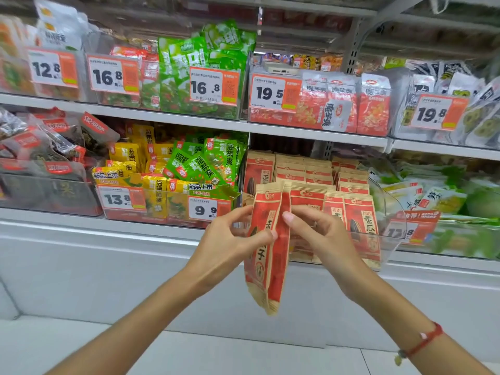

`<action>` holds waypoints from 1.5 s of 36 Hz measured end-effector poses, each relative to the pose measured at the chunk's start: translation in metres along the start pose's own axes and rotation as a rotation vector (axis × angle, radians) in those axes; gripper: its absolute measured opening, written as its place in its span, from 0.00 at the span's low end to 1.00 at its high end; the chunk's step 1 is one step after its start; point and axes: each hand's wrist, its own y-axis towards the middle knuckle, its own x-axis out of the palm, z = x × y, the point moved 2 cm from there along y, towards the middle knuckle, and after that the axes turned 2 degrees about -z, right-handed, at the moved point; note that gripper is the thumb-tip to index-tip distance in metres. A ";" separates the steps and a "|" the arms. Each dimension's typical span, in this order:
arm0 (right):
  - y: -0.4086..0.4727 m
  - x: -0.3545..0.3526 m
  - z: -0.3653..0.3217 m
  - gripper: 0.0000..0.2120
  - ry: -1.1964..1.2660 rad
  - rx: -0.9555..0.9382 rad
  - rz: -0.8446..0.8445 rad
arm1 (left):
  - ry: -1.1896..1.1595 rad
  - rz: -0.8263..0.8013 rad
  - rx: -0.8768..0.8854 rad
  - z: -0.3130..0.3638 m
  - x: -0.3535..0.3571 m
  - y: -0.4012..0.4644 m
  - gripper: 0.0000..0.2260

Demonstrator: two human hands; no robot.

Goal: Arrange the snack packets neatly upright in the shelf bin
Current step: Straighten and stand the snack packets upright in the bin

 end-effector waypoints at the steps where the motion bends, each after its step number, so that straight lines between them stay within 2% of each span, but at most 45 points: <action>1: 0.000 0.000 -0.001 0.08 0.023 0.014 -0.001 | -0.013 -0.001 0.001 0.000 0.000 0.000 0.16; 6: -0.001 0.001 -0.003 0.09 0.106 0.066 -0.020 | -0.016 0.057 0.036 -0.002 -0.002 0.000 0.26; 10: -0.001 0.001 -0.006 0.12 0.055 0.037 -0.098 | -0.023 0.194 0.107 0.001 -0.005 -0.002 0.33; 13: -0.002 0.004 -0.006 0.18 0.058 -0.002 -0.163 | -0.043 0.306 0.198 0.008 -0.009 -0.006 0.33; 16: -0.001 0.006 -0.005 0.18 0.081 -0.060 -0.137 | -0.063 0.344 0.239 0.015 -0.010 -0.010 0.31; 19: -0.001 0.011 -0.004 0.19 -0.065 -0.123 -0.123 | -0.091 0.396 0.214 0.015 -0.010 -0.010 0.29; 21: -0.001 0.016 -0.002 0.24 -0.176 -0.145 -0.113 | -0.108 0.440 0.184 0.012 -0.011 -0.008 0.33; 23: 0.001 0.018 -0.002 0.25 -0.193 -0.164 -0.059 | -0.129 0.458 0.150 0.010 -0.010 -0.008 0.37; 25: 0.002 0.016 -0.005 0.21 -0.170 -0.184 -0.009 | -0.155 0.434 0.107 0.011 -0.008 -0.008 0.35; 27: 0.005 0.010 -0.007 0.19 -0.090 -0.162 0.007 | -0.208 0.361 0.065 0.009 -0.007 -0.006 0.27; 29: 0.007 0.002 -0.006 0.20 0.022 -0.103 0.005 | -0.259 0.289 0.025 0.007 -0.007 -0.005 0.20; 32: 0.009 -0.002 -0.004 0.18 0.119 -0.004 0.001 | -0.258 0.210 -0.015 0.005 -0.010 -0.003 0.17; 35: 0.014 -0.003 0.001 0.15 0.046 0.030 0.052 | -0.284 0.172 -0.022 0.005 -0.010 -0.004 0.12; 37: 0.015 -0.004 0.004 0.13 -0.159 -0.035 0.129 | -0.263 0.236 0.003 0.004 -0.011 -0.004 0.09; 39: 0.013 -0.001 0.005 0.19 -0.360 -0.077 0.130 | -0.234 0.316 0.039 0.004 -0.011 -0.004 0.06; 41: 0.010 0.006 0.007 0.33 -0.421 -0.064 0.049 | -0.226 0.377 0.068 0.007 -0.010 -0.005 0.04; 43: 0.007 0.015 0.009 0.44 -0.490 -0.059 0.018 | -0.214 0.417 0.094 0.012 -0.009 -0.006 0.05; 45: 0.006 0.019 0.009 0.48 -0.568 -0.079 0.044 | -0.229 0.420 0.098 0.017 -0.009 -0.007 0.06; 47: 0.007 0.017 0.008 0.46 -0.517 -0.074 0.039 | -0.256 0.385 0.093 0.019 -0.010 -0.007 0.11; 51: 0.011 0.007 0.009 0.40 -0.159 0.058 -0.102 | -0.302 0.269 0.076 0.020 -0.019 -0.005 0.20; 54: 0.011 0.002 0.009 0.38 -0.037 0.087 -0.165 | -0.378 0.171 0.011 0.012 -0.024 -0.002 0.23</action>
